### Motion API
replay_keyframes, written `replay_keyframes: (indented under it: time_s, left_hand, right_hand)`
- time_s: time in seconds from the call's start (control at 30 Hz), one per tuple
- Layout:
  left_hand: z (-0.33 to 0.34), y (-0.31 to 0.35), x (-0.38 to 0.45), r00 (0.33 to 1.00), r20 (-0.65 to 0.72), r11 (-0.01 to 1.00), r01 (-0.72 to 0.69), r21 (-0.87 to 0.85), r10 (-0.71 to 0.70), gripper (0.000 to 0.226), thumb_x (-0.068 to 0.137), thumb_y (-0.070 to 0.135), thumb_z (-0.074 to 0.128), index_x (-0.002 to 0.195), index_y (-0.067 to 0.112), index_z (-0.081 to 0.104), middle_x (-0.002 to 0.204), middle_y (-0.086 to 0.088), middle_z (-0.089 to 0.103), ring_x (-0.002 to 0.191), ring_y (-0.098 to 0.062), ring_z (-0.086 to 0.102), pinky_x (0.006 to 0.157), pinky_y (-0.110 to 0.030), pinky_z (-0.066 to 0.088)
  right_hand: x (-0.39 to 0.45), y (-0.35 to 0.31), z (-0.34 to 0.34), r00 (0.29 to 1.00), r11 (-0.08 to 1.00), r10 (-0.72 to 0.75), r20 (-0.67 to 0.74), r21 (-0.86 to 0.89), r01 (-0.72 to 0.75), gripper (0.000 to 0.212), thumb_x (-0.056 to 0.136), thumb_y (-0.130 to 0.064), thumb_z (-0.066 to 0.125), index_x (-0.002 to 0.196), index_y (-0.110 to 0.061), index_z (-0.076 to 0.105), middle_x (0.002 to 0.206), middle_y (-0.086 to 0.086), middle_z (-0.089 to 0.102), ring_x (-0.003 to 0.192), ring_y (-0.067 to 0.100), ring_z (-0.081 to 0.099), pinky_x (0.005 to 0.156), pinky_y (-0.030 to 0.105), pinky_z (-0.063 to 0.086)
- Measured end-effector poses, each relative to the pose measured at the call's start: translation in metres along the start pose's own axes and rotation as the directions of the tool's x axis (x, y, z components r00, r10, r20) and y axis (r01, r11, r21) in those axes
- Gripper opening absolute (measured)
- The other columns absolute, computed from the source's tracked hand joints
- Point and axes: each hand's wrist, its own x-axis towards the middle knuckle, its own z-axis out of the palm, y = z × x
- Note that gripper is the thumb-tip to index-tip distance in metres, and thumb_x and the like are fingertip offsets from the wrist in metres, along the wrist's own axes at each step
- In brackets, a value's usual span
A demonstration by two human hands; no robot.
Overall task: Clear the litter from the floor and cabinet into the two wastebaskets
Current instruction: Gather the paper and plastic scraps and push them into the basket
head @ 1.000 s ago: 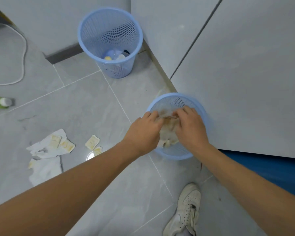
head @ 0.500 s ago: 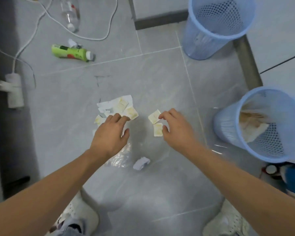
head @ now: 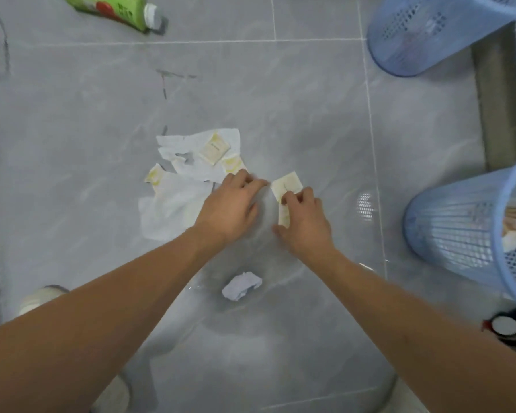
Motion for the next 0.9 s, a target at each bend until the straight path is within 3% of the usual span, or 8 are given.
replay_keyframes:
  time_s: [0.17,0.3,0.43,0.53,0.7,0.77,0.9]
  left_hand:
    - [0.037,0.028,0.06,0.982,0.084,0.969,-0.18,0.169,0.168,0.048,0.091,0.031,0.061,0.138,0.034,0.055,0.136,-0.006,0.045,0.118,-0.031,0.046,0.079,-0.047,0.053]
    - [0.052,0.042,0.067,0.985,0.102,0.975,-0.154,0.16,0.139,0.024,0.09,0.016,0.063,0.113,0.02,0.059,0.114,-0.01,0.042,0.102,-0.032,0.046,0.068,-0.047,0.052]
    - [0.046,0.065,0.055,0.992,0.111,0.996,-0.074,0.055,0.067,0.018,0.084,0.013,0.065,0.101,0.015,0.059,0.1,-0.003,0.04,0.092,-0.032,0.052,0.064,-0.041,0.047]
    - [0.018,0.127,0.049,0.994,-0.041,0.99,-0.104,-0.097,0.101,0.017,0.083,0.012,0.061,0.099,0.019,0.057,0.098,0.003,0.039,0.079,-0.022,0.048,0.061,-0.037,0.046]
    - [-0.035,0.278,0.059,0.935,-0.162,0.915,-0.344,-0.209,0.315,0.017,0.085,0.011,0.058,0.1,0.02,0.057,0.101,0.003,0.043,0.079,-0.016,0.048,0.062,-0.04,0.048]
    - [-0.042,0.327,0.068,0.913,-0.181,0.893,-0.4,-0.206,0.367,0.018,0.085,0.011,0.058,0.101,0.019,0.059,0.102,0.001,0.044,0.08,-0.015,0.047,0.061,-0.039,0.048]
    - [-0.029,0.388,0.08,0.903,-0.128,0.886,-0.427,-0.18,0.409,0.018,0.085,0.014,0.06,0.102,0.019,0.062,0.102,0.001,0.045,0.088,-0.017,0.047,0.063,-0.041,0.051]
  right_hand:
    - [0.001,0.031,0.007,0.99,0.992,-0.016,-0.139,0.125,0.033,0.026,0.081,-0.012,0.068,0.104,-0.018,0.058,0.109,0.004,0.047,0.088,0.031,0.055,0.068,0.04,0.049]
    - [-0.009,0.06,-0.004,0.98,0.982,0.016,-0.198,0.186,0.022,0.017,0.079,-0.006,0.064,0.092,-0.014,0.058,0.098,0.006,0.049,0.074,0.033,0.056,0.064,0.043,0.049]
    - [-0.037,0.073,-0.045,0.954,0.965,0.057,-0.294,0.262,0.023,0.014,0.076,-0.006,0.065,0.086,-0.012,0.058,0.093,0.005,0.049,0.07,0.029,0.054,0.059,0.043,0.047]
    - [-0.07,0.082,-0.105,0.904,0.933,0.089,-0.418,0.352,0.072,0.014,0.078,-0.004,0.065,0.086,-0.012,0.057,0.093,0.001,0.048,0.07,0.021,0.051,0.062,0.037,0.045]
    - [-0.128,0.141,-0.216,0.793,0.919,0.196,-0.577,0.389,0.056,0.016,0.079,-0.003,0.07,0.091,-0.01,0.063,0.097,0.0,0.054,0.076,0.012,0.053,0.067,0.024,0.047]
    - [-0.143,0.173,-0.246,0.757,0.917,0.268,-0.596,0.398,-0.011,0.016,0.08,-0.003,0.071,0.091,-0.012,0.062,0.099,-0.002,0.054,0.078,0.012,0.054,0.069,0.024,0.048]
    - [-0.155,0.218,-0.272,0.759,0.908,0.33,-0.562,0.408,-0.093,0.015,0.083,-0.005,0.069,0.094,-0.013,0.062,0.1,-0.004,0.051,0.078,0.011,0.056,0.072,0.025,0.05]
